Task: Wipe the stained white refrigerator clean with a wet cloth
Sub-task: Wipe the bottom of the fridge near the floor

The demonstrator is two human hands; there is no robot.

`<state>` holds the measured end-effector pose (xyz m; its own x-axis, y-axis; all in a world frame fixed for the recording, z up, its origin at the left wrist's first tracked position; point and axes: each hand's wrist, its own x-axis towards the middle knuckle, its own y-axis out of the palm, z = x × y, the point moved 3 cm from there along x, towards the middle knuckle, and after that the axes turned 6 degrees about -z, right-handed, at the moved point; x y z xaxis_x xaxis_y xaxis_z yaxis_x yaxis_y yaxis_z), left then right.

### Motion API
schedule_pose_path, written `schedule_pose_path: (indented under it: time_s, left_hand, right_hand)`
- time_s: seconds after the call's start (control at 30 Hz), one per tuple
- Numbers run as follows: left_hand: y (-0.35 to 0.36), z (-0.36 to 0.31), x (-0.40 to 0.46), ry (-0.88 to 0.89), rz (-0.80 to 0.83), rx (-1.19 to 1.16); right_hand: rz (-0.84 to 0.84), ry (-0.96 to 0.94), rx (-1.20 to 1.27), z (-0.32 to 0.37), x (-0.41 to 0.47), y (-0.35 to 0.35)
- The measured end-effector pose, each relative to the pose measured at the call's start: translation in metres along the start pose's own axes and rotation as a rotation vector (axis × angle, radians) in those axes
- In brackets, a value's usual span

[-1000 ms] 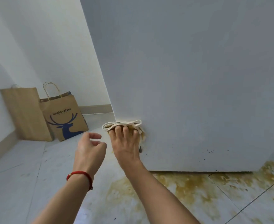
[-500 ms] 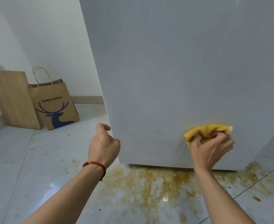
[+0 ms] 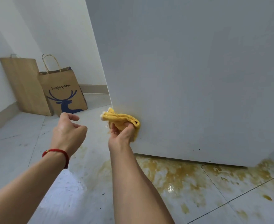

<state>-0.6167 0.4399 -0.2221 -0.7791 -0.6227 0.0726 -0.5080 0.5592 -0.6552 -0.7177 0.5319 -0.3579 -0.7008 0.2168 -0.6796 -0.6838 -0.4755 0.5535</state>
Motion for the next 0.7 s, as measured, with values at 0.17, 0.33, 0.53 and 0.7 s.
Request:
schedule_pose_path:
  time_s: [0.17, 0.33, 0.53, 0.7]
  left_hand:
    - [0.014, -0.019, -0.015, 0.041, 0.052, -0.037]
    - [0.038, -0.037, -0.032, 0.108, 0.161, -0.019]
    - [0.046, -0.046, -0.038, 0.154, 0.249, -0.035]
    - [0.072, -0.059, -0.056, 0.247, 0.298, -0.001]
  right_hand:
    - [-0.297, -0.027, 0.009, 0.087, 0.011, -0.064]
    - [-0.536, -0.592, -0.148, 0.224, 0.019, -0.14]
    - [-0.621, -1.062, -0.398, 0.31, 0.036, -0.195]
    - [-0.44, -1.395, -0.779, 0.219, 0.034, -0.166]
